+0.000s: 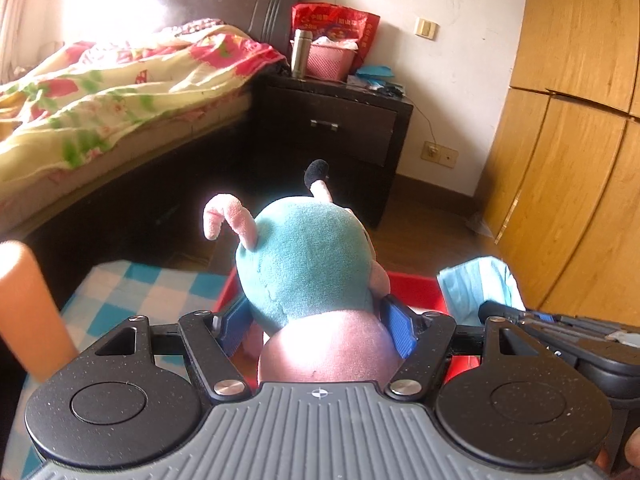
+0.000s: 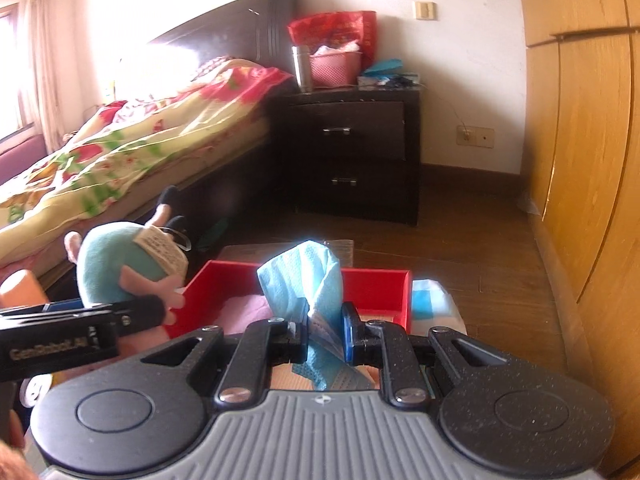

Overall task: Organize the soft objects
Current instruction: 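Lower the pig plush into the red box with the left tool while the right tool drops the mask in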

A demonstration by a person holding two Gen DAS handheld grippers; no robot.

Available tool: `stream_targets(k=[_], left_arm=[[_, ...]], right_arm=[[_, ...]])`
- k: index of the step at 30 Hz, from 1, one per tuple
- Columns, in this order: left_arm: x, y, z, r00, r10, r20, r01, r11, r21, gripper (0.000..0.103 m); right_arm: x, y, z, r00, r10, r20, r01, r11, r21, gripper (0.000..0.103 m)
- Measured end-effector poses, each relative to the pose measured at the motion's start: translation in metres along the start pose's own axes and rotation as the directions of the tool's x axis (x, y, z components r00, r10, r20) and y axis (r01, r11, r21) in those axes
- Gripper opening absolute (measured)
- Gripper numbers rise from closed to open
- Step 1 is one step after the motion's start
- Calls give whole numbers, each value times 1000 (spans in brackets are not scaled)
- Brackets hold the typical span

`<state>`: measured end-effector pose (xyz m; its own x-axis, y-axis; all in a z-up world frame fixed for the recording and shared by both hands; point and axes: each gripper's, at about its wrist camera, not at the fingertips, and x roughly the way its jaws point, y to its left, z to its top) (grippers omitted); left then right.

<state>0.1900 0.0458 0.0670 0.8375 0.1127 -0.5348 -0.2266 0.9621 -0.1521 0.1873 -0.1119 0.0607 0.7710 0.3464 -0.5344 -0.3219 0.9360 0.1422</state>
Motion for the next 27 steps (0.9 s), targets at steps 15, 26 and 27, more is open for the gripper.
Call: stream_targets(k=[15,26,27], left_arm=[[90,10,3,996,29,-85,-30,1000,-8,68],[80,9,10,997,45,-57,-45,999,3,72],[76,9,11,998,44,-52,-44,999,5,72]], right_arm=[[109,-6,1,996,-6,-89,8,1000,25,0],[113,-2,0,994,-29,-108,28,1000,-11,33],[110,-3,1,994,-31,-105,30,1000,-8,33]])
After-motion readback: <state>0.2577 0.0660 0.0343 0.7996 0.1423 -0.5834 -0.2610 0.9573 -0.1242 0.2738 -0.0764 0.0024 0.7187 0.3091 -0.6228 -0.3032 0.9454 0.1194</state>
